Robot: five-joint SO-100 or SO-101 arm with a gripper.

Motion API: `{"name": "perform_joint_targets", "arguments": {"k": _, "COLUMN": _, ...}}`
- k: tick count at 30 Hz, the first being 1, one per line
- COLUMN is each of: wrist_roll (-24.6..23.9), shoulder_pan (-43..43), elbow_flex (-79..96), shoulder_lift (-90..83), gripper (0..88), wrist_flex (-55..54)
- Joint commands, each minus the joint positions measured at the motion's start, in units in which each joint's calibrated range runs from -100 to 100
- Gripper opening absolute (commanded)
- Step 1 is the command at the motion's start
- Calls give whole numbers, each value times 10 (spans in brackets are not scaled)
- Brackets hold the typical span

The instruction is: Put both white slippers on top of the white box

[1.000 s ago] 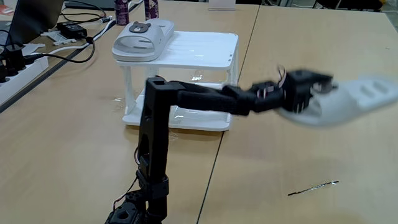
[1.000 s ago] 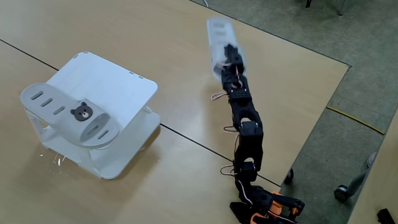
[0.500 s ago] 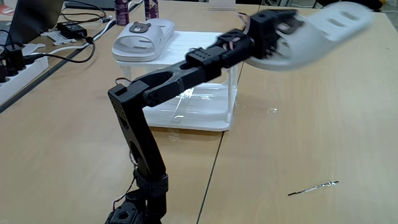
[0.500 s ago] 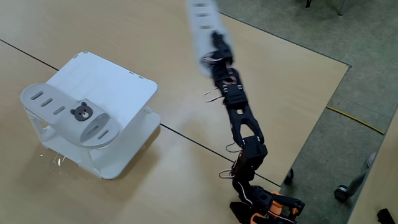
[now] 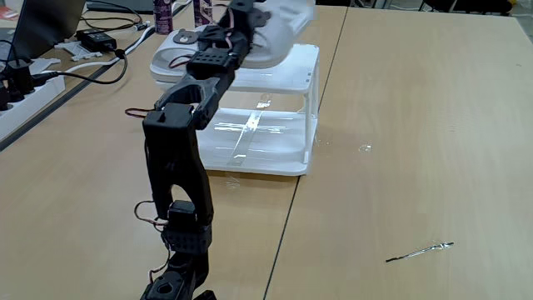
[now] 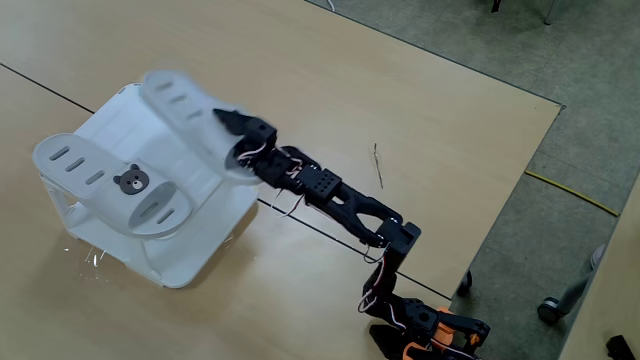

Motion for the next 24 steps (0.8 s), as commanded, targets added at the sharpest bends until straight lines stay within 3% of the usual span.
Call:
{"name": "perform_joint_targets", "arguments": {"k": 1, "wrist_roll": 4, "shoulder_pan": -36, "elbow_flex": -69, "shoulder_lift": 7, "gripper": 8, "wrist_flex": -4}}
{"name": "perform_joint_targets", "arguments": {"k": 11, "wrist_roll": 4, "shoulder_pan": -35, "elbow_flex": -349, "shoulder_lift": 225, "gripper": 8, "wrist_flex": -3}}
{"name": "perform_joint_targets", "arguments": {"k": 24, "wrist_roll": 4, "shoulder_pan": -33, "elbow_flex": -580, "shoulder_lift": 426, "gripper": 8, "wrist_flex": -3}}
